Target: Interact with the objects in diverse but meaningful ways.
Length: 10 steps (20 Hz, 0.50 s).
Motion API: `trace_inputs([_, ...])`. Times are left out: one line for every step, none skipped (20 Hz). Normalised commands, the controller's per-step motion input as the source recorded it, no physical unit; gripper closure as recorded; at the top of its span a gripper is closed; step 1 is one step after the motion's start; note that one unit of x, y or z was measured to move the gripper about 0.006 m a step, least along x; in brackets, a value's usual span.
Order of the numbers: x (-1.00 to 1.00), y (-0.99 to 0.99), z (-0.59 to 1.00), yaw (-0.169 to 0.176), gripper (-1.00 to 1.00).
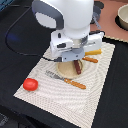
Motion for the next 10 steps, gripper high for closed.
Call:
trace_inputs([0.38,0.19,-0.08,-0.044,1.0])
trace_inputs([0.29,0.14,-0.01,-0.039,1.0])
trace_inputs([0.14,0.06,0.29,-0.009,1.0])
trace_inputs([0.0,0.04,0.78,-0.009,1.0])
trace_inputs([-0.1,0.0,1.0,-0.05,1.0])
trace_inputs([-0.17,0.0,1.0,-0.061,1.0])
trace_inputs([-0.12,0.01,1.0,-0.04,1.0])
trace_inputs([-0.11,0.05,1.0,-0.031,1.0])
trace_inputs([-0.12,0.09,1.0,-0.023,1.0])
trace_inputs([-0.14,0.12,1.0,-0.015,1.0])
